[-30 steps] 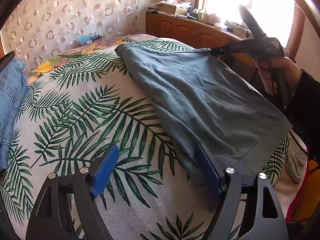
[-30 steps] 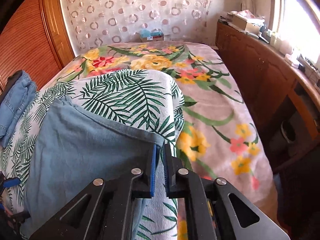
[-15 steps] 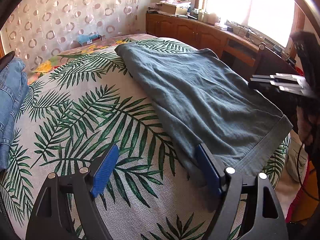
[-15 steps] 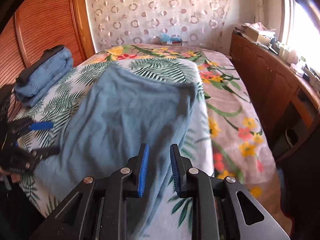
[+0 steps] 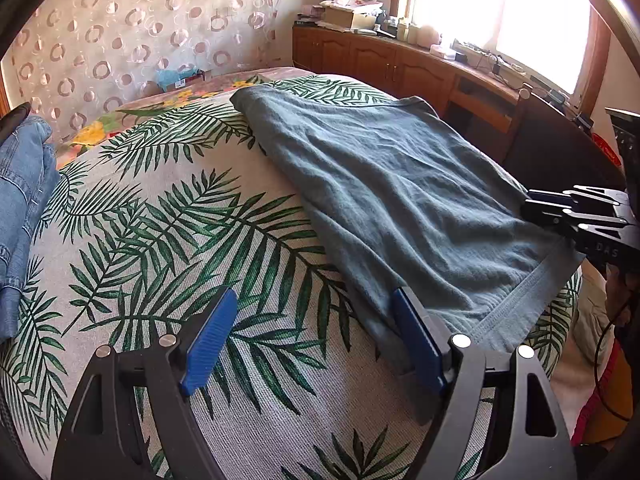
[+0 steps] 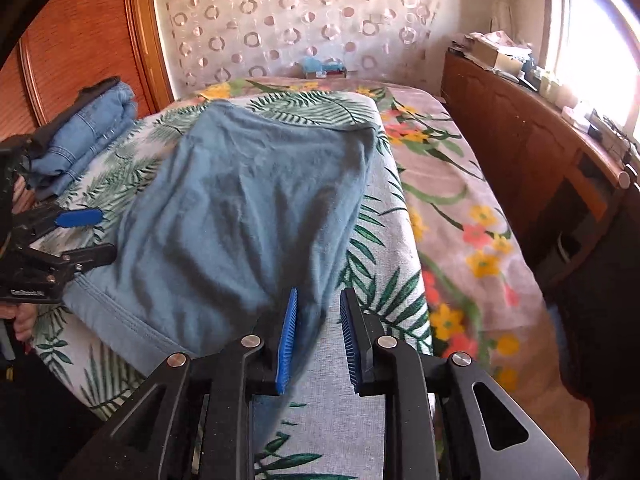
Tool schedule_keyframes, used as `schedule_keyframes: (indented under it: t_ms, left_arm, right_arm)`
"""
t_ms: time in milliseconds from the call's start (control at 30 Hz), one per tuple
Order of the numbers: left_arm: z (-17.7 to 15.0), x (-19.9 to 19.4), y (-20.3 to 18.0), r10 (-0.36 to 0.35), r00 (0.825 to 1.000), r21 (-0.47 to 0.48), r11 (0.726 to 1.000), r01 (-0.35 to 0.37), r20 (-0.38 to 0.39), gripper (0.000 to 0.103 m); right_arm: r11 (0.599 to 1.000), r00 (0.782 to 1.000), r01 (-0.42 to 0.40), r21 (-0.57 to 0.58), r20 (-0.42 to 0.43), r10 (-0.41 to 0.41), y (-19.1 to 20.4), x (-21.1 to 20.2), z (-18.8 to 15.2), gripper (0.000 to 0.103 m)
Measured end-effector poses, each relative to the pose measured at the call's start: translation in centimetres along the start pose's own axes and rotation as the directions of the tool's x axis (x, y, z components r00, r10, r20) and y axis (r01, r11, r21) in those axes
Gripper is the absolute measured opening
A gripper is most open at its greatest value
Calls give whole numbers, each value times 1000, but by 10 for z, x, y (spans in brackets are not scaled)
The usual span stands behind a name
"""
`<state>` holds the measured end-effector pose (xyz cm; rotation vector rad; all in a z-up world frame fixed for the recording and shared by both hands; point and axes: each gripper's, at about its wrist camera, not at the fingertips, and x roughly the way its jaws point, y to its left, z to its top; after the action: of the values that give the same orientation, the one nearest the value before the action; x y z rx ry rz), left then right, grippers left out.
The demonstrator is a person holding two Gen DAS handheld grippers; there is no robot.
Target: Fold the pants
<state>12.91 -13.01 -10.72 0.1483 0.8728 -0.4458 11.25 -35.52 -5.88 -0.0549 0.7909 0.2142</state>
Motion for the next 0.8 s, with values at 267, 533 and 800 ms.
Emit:
schedule_keyframes:
  t_ms: [267,533,800]
  left_arm:
    - [-4,-16,-2,-31,999,6,1000,31,16,73]
    - [-7,-15,-10,-91,996,7,996,91,-3,50]
    - [-11,-19,-18,-134,991,15,991,134,-18,28]
  right_arm:
    - [999,999,-36,20,28,35,3,-14,-18,23]
    - [999,1000,-25,38,9,25,1,-13,-28,23]
    - [1000,1000,-7,22,19,6,7,-12,-29,23]
